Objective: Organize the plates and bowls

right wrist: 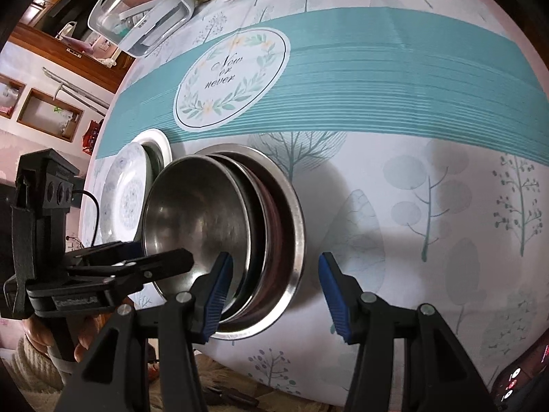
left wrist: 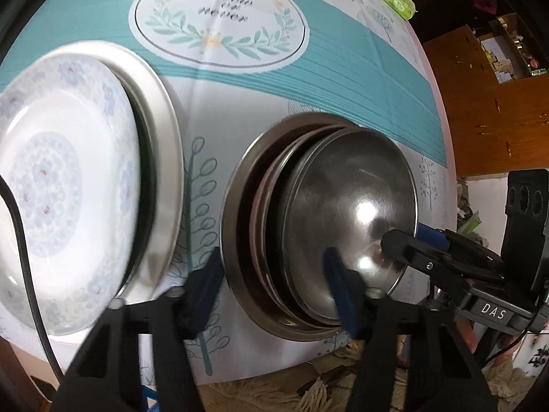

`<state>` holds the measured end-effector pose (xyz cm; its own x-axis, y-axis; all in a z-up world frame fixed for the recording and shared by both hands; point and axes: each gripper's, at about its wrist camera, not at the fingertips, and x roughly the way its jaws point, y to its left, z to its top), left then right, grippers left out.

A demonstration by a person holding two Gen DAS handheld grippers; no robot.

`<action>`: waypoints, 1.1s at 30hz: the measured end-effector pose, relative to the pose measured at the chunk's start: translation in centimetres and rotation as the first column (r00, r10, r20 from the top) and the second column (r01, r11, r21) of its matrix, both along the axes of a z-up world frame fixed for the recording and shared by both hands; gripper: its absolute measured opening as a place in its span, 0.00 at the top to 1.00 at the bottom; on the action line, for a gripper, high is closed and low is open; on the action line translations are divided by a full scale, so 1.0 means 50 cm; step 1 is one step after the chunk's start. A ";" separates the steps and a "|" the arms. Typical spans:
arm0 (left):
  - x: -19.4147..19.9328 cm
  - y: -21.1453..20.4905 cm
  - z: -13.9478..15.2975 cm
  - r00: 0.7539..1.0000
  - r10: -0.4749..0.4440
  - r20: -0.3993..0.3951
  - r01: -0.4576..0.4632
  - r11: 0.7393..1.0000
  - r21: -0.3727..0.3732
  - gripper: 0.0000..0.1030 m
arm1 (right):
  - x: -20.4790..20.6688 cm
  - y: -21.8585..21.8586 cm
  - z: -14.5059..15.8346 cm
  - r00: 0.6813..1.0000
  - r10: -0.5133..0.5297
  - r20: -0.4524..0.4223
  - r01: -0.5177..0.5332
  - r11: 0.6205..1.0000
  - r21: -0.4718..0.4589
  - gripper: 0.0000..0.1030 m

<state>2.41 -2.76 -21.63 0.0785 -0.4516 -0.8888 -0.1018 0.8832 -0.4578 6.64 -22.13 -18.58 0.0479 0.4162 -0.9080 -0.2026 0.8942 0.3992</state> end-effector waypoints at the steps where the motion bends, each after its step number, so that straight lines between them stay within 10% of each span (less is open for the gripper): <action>1: 0.000 0.000 -0.004 1.000 0.002 -0.008 -0.002 1.000 -0.005 0.58 | -0.001 0.002 -0.001 1.000 0.004 -0.004 -0.004 1.000 0.002 0.55; 15: -0.010 -0.014 0.014 1.000 0.016 -0.005 -0.016 1.000 0.021 0.62 | -0.016 0.000 0.019 1.000 0.008 0.014 -0.008 0.999 -0.041 0.69; 33: -0.089 0.040 0.188 0.986 0.044 0.163 -0.069 0.986 0.151 0.62 | -0.058 0.064 0.150 0.983 0.108 0.147 -0.109 0.994 -0.003 0.69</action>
